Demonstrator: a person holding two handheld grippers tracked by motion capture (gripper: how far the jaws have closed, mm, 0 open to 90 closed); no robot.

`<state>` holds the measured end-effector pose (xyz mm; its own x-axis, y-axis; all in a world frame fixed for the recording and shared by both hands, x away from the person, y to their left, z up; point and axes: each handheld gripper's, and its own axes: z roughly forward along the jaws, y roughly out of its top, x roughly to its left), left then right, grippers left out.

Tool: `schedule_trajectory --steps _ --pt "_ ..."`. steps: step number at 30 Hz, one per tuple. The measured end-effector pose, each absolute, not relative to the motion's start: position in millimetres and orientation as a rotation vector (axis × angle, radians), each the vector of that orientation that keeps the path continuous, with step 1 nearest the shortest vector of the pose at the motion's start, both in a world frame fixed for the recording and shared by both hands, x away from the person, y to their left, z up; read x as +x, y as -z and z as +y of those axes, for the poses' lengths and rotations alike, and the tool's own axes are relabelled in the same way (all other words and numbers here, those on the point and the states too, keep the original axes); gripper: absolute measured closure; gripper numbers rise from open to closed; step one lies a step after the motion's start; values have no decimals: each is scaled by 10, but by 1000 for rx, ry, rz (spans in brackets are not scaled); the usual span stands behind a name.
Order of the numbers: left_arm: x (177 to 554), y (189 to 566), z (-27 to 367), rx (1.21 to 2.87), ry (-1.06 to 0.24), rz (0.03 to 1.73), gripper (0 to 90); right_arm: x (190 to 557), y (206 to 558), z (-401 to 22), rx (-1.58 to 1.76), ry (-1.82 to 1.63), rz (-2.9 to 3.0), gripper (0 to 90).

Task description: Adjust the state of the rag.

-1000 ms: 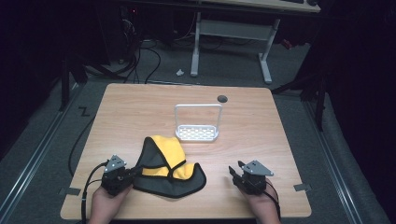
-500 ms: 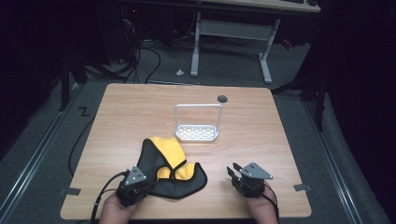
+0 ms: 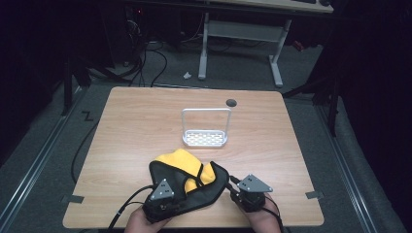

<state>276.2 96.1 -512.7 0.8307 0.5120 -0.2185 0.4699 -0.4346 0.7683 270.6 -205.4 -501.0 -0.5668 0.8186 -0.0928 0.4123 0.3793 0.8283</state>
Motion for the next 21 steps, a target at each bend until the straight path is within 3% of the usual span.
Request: schedule_trajectory --steps 1,6,8,9,14,21 --pt "2733 5035 1059 2067 -79 701 663 2674 5017 -1966 1030 -1092 2184 743" --pt "2810 4947 1347 1999 -170 757 620 2630 5059 -1737 967 -1094 2287 821" --pt "2924 4967 1487 1967 -214 815 665 2610 5095 -1577 916 -1052 2346 900" --pt "3054 5033 1532 1990 -285 864 689 2610 5105 -1540 907 -1037 2356 900" --pt "3231 5220 1426 2074 -298 905 729 2653 5165 -1473 905 -977 2387 900" --pt "3107 5286 1205 2162 -280 851 763 2719 5246 -1567 951 -903 2415 900"
